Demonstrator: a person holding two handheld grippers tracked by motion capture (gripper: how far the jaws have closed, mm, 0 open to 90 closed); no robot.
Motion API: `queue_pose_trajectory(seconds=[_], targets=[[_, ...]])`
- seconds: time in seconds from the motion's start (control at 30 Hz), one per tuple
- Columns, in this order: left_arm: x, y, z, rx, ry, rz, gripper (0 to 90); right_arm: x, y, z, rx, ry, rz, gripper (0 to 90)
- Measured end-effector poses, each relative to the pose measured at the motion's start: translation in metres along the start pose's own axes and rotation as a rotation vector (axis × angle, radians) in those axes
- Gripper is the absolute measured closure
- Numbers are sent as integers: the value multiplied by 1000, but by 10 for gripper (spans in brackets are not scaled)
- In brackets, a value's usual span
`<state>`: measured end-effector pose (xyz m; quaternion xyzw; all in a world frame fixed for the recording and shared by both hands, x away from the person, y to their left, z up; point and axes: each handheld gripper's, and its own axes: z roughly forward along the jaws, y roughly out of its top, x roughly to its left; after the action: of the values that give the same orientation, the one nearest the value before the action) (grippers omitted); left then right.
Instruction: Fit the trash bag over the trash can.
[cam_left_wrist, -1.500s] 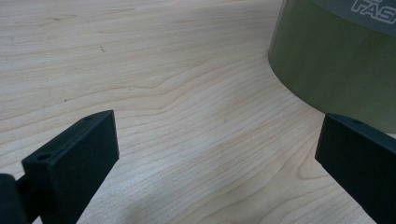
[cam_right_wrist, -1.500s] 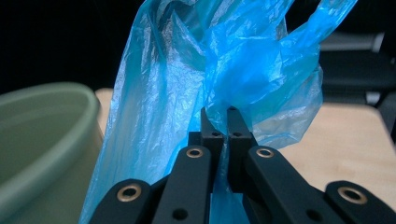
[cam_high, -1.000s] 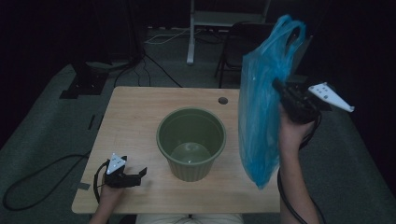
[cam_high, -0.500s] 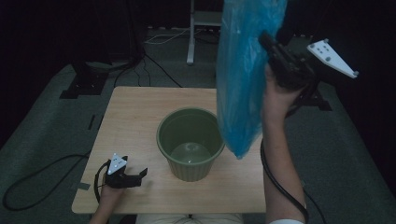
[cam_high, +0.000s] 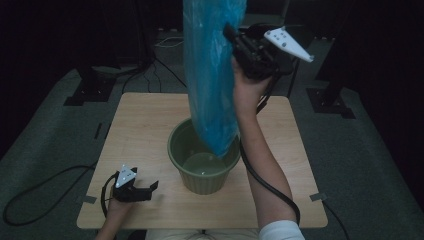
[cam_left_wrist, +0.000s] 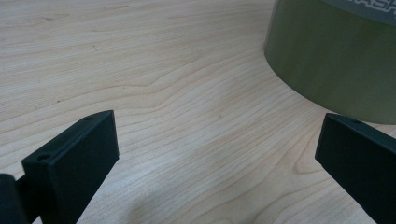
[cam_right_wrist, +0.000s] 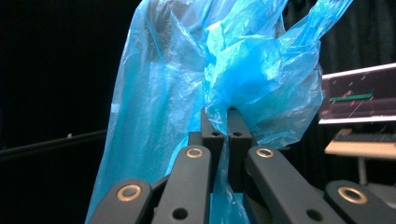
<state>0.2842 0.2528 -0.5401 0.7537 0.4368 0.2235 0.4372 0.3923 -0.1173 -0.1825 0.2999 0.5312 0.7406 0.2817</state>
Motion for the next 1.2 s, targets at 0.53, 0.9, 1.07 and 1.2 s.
queue_pose_trajectory(seconds=[0.53,0.9,1.07,1.2], targets=[[2,1,0,7,2,-27,1,-13,-104,-45,231,52,47,896],[-1,19,-7,10,4,-26,1,-19,-149,-92,364,83,91,895],[3,41,-19,-39,-27,-24,1,-13,-163,-107,424,108,90,885],[5,74,-30,-74,-19,17,1,-7,-168,-112,433,119,78,876]])
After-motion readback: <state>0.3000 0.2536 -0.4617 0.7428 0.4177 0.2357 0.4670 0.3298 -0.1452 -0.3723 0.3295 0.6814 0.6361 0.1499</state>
